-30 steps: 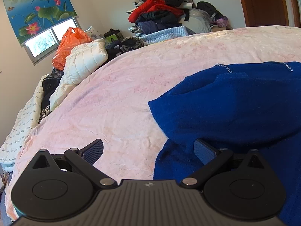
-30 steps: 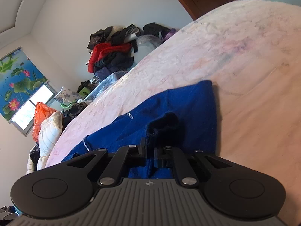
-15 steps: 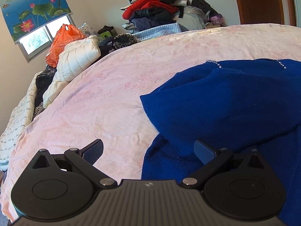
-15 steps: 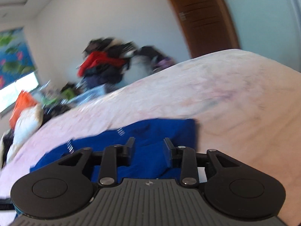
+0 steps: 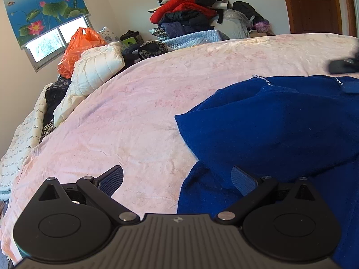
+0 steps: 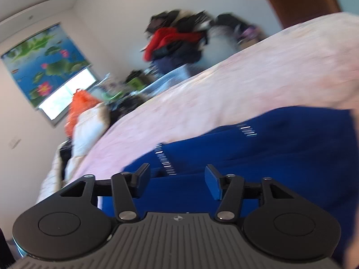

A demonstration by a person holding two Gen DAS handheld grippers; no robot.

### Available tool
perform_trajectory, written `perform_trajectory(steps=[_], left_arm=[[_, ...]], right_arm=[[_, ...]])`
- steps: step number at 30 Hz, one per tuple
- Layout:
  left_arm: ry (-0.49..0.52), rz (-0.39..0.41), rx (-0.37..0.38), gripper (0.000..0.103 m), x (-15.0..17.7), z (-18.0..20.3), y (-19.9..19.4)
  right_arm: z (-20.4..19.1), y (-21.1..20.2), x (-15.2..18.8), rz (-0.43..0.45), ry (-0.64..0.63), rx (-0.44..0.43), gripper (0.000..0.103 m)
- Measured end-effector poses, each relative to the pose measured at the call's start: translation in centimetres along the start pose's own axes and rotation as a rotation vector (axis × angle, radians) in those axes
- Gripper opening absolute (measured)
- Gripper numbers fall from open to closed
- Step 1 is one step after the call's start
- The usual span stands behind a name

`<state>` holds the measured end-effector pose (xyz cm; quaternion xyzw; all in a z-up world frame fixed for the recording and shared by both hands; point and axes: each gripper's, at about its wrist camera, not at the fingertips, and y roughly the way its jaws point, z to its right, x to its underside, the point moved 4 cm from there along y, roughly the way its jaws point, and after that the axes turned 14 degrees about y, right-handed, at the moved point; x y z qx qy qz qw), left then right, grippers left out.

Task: Fold small clothes

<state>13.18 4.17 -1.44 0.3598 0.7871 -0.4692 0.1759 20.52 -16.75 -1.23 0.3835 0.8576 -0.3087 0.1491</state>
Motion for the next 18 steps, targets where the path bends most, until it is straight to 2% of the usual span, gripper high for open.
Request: perform_trajectory(steps=[3, 5, 7, 10, 13, 18], left_arm=[[0.008, 0.002, 0.001, 0.103, 0.2, 0.0, -0.1], [0.010, -0.011, 0.004, 0.103, 0.4, 0.1, 0.3], [0.006, -0.024, 0.009, 0.103, 0.5, 0.0, 0.5], [-0.002, -0.022, 0.011, 0.103, 0.7, -0.4, 0.5], [-0.019, -0.026, 0.009, 0.103, 0.8, -0.9, 0.8], [-0.052, -0.046, 0.055, 0.103, 1.2, -0.8, 1.1]], right_arm=[[-2.5, 4.5, 1.2, -0.097, -0.020, -0.013, 0.060], [-3.5, 7.7, 2.8, -0.200, -0.011, -0.022, 0.060], [-3.8, 10.4, 4.4, -0.276, -0.026, 0.006, 0.068], [-4.6, 10.0, 4.1, -0.254, -0.041, 0.007, 0.069], [-5.4, 6.7, 3.1, -0.184, -0.094, -0.033, 0.069], [-3.0, 1.9, 2.6, -0.128, -0.131, 0.024, 0.074]])
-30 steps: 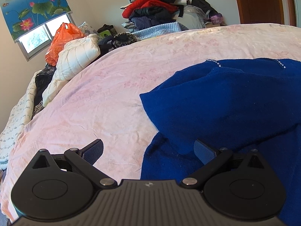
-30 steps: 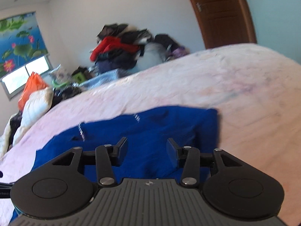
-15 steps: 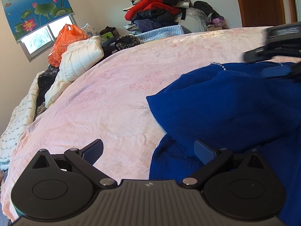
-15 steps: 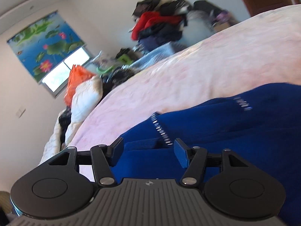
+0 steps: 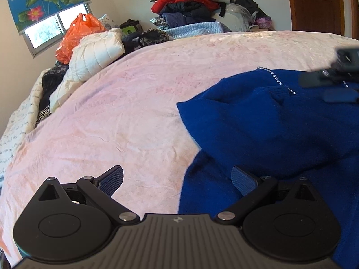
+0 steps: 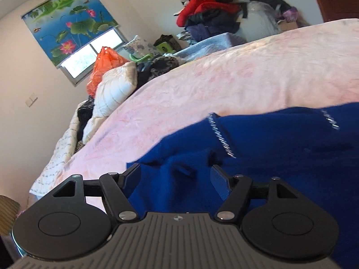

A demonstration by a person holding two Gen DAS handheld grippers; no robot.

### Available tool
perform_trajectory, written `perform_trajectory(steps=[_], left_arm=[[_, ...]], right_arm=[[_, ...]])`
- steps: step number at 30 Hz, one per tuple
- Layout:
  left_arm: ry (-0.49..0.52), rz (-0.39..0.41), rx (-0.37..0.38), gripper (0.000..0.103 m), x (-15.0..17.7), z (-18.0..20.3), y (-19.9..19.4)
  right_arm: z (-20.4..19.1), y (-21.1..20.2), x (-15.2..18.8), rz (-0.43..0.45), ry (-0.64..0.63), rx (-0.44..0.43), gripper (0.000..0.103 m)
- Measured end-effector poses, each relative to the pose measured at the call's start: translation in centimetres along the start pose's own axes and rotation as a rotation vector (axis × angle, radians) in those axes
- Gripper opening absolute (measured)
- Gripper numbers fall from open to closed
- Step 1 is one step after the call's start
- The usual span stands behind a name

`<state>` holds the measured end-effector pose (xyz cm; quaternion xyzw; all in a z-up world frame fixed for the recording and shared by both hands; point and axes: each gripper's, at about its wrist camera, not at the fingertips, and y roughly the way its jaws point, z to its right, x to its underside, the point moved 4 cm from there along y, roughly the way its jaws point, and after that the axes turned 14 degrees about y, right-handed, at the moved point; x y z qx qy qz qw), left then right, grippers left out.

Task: Fold small clothes

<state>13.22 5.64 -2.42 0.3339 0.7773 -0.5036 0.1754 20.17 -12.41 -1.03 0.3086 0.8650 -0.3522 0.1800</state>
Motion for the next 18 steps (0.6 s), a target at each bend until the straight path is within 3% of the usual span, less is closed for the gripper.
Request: perform_trajectory(steps=[4, 5, 8, 10, 12, 18], left_arm=[[0.020, -0.001, 0.014, 0.103, 0.4, 0.9, -0.2], [0.024, -0.005, 0.019, 0.103, 0.5, 1.2, -0.3], [0.019, -0.002, 0.041, 0.103, 0.8, 1.5, -0.8], [0.015, -0.004, 0.051, 0.103, 1.0, 1.6, -0.9], [0.012, -0.010, 0.073, 0.103, 1.3, 1.9, -1.1], [-0.014, -0.015, 0.169, 0.103, 3.1, 2.8, -1.6]], right_arm=[[4.4, -1.5, 1.4, 0.023, 0.018, 0.151, 0.083], [5.4, -1.9, 1.7, 0.037, 0.034, 0.125, 0.077], [6.2, -4.6, 2.0, 0.105, 0.126, 0.094, 0.082], [6.7, -6.6, 2.6, 0.170, 0.117, 0.115, 0.090], [7.7, -7.6, 3.2, 0.179, 0.128, 0.161, 0.097], [8.4, -9.9, 6.4, 0.213, 0.096, 0.207, 0.098]])
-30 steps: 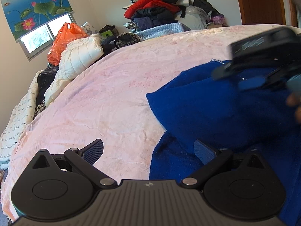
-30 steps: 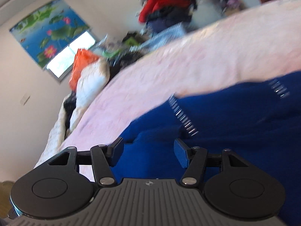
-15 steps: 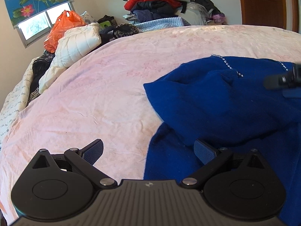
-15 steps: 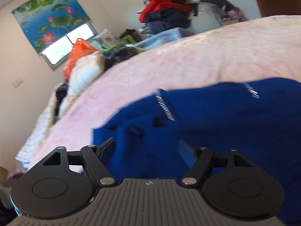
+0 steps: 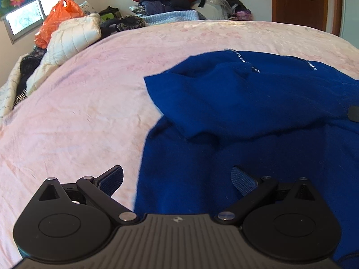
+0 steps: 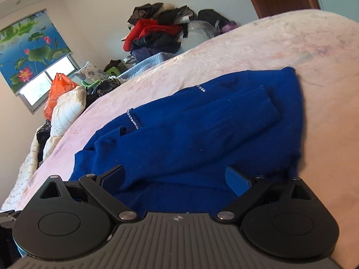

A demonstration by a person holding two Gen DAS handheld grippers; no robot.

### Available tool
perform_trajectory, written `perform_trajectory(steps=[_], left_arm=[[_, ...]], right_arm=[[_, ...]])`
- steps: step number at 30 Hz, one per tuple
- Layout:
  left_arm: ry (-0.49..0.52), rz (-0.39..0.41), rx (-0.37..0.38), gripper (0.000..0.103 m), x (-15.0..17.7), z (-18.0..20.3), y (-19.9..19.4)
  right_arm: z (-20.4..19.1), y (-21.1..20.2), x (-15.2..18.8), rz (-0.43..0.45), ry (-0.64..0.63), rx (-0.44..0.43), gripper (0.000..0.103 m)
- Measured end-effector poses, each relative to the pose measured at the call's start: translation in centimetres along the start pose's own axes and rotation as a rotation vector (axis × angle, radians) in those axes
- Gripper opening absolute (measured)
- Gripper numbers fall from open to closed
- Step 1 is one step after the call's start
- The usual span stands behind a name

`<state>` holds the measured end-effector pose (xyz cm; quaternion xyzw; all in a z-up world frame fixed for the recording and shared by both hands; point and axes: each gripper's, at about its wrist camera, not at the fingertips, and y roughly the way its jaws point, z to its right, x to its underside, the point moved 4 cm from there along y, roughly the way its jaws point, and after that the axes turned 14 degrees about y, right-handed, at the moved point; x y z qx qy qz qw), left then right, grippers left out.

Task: Fold small clothes

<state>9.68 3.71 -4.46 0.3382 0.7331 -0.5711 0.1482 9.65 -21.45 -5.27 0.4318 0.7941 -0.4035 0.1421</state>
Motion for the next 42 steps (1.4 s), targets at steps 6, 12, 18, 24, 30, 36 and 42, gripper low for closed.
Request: perform_trajectory(steps=[6, 12, 18, 24, 30, 36, 42], left_arm=[[-0.031, 0.059, 0.074, 0.103, 3.2, 0.7, -0.1], [-0.048, 0.184, 0.050, 0.103, 5.0, 1.1, -0.6], [-0.023, 0.198, 0.007, 0.103, 5.0, 1.8, -1.1], [-0.023, 0.198, 0.007, 0.103, 5.1, 1.7, -1.3], [-0.035, 0.195, 0.021, 0.103, 5.1, 1.5, -1.1], [-0.034, 0.195, 0.020, 0.103, 5.1, 1.5, -1.1], [-0.036, 0.192, 0.024, 0.103, 5.0, 1.4, -0.9]], right_arm=[[-0.5, -2.2, 3.5, 0.005, -0.189, 0.136, 0.103], [-1.9, -2.0, 6.7, 0.035, -0.382, 0.290, 0.103], [-2.0, -1.8, 6.8, 0.034, -0.392, 0.302, 0.103], [-2.0, -1.7, 7.0, 0.033, -0.397, 0.304, 0.103], [-2.0, -1.7, 7.0, 0.032, -0.401, 0.305, 0.103], [-2.1, -1.7, 7.0, 0.032, -0.405, 0.307, 0.103], [-2.2, -1.5, 7.1, 0.032, -0.403, 0.307, 0.103]])
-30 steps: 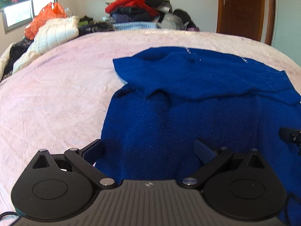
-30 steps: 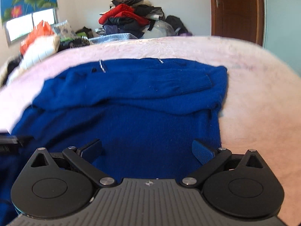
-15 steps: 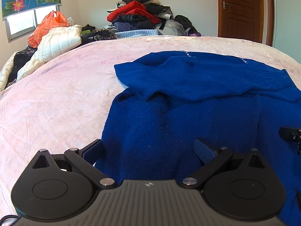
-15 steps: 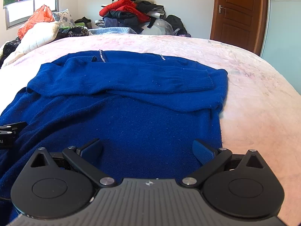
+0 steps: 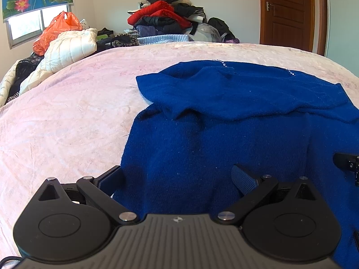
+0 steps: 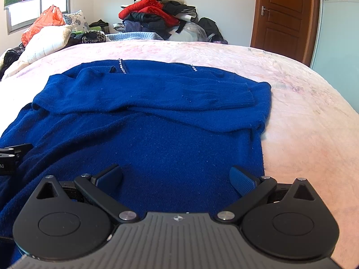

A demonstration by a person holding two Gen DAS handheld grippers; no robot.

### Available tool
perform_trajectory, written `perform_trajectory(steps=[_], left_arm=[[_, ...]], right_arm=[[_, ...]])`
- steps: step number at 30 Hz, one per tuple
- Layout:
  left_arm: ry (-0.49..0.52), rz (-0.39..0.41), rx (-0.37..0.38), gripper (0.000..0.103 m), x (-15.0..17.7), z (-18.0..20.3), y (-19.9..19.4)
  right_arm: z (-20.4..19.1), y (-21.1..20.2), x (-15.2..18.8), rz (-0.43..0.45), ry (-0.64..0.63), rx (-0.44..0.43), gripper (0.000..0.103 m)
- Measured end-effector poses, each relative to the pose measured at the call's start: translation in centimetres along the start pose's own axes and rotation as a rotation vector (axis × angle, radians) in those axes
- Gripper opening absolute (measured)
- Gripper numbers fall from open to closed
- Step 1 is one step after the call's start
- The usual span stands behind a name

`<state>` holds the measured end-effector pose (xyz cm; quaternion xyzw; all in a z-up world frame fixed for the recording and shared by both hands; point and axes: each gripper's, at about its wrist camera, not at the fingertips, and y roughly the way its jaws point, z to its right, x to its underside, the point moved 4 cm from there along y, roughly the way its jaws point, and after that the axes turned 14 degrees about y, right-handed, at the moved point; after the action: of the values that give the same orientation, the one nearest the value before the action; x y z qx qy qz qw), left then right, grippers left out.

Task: Fold small clothes

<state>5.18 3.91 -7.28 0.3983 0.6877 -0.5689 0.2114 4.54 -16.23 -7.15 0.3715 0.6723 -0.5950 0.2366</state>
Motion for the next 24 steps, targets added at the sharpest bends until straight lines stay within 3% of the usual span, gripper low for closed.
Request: perform_trajectory(steps=[6, 14, 17, 21, 24], left_arm=[[-0.003, -0.033, 0.089, 0.103, 0.3, -1.0, -1.0], [0.090, 0.019, 0.168, 0.103, 3.4, -3.3, -5.5], [0.048, -0.016, 0.199, 0.103, 5.4, -4.7, -5.9], [-0.036, -0.036, 0.304, 0.103, 6.8, -6.6, -6.6], [-0.028, -0.068, 0.385, 0.103, 6.9, -7.3, -7.1]], right_arm=[[0.3, -0.8, 0.6, -0.015, -0.025, -0.046, 0.103], [1.2, -4.7, 2.9, -0.034, -0.060, -0.154, 0.103], [2.3, -6.6, 3.5, -0.035, -0.015, -0.186, 0.103], [5.0, -9.3, 3.9, -0.043, 0.105, -0.238, 0.102], [7.4, -11.0, 4.6, -0.105, 0.173, -0.255, 0.099]])
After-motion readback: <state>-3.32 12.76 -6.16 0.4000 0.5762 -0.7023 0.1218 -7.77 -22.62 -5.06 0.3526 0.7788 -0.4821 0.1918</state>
